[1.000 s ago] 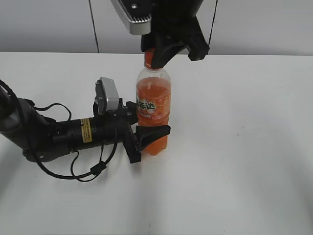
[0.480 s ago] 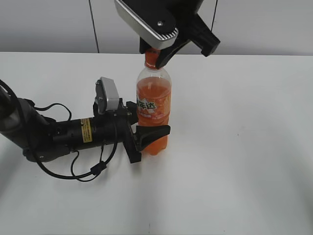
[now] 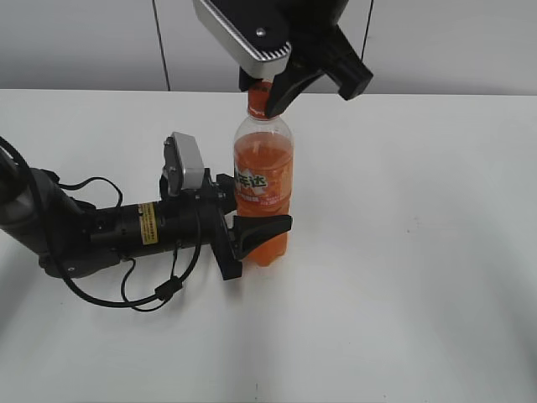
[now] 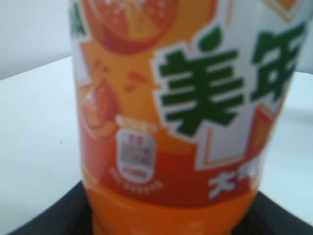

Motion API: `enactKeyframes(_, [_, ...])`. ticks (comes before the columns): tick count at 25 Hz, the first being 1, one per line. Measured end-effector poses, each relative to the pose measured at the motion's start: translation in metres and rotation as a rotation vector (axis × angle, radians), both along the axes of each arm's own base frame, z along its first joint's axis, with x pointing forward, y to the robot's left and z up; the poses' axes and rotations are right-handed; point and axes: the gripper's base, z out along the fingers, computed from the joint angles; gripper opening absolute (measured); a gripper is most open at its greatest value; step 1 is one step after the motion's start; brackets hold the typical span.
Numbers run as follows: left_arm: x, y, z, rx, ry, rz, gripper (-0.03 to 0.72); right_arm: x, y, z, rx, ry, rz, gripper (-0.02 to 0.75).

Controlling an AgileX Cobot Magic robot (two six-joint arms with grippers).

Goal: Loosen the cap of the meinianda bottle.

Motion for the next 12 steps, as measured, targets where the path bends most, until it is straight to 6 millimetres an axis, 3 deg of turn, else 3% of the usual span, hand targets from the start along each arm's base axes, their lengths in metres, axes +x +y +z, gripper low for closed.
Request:
enactKeyframes(3, [-0.0001,0.0000,0.0000,0.000,0.000,-0.001,0.395,-0.0001,0.0001,0.0000,0.015,0.026,-0.069,0.290])
enactKeyframes(8, [-0.0001,0.0000,0.0000,0.000,0.000,-0.001,0.395,0.0001,0.0005,0.0002,0.049,0.078,-0.210,0.426])
enactKeyframes(12, [-0.0001,0.0000,0.0000,0.000,0.000,-0.001,0.395,0.0000,0.0004,0.0007,0.066,0.106,-0.286,0.450])
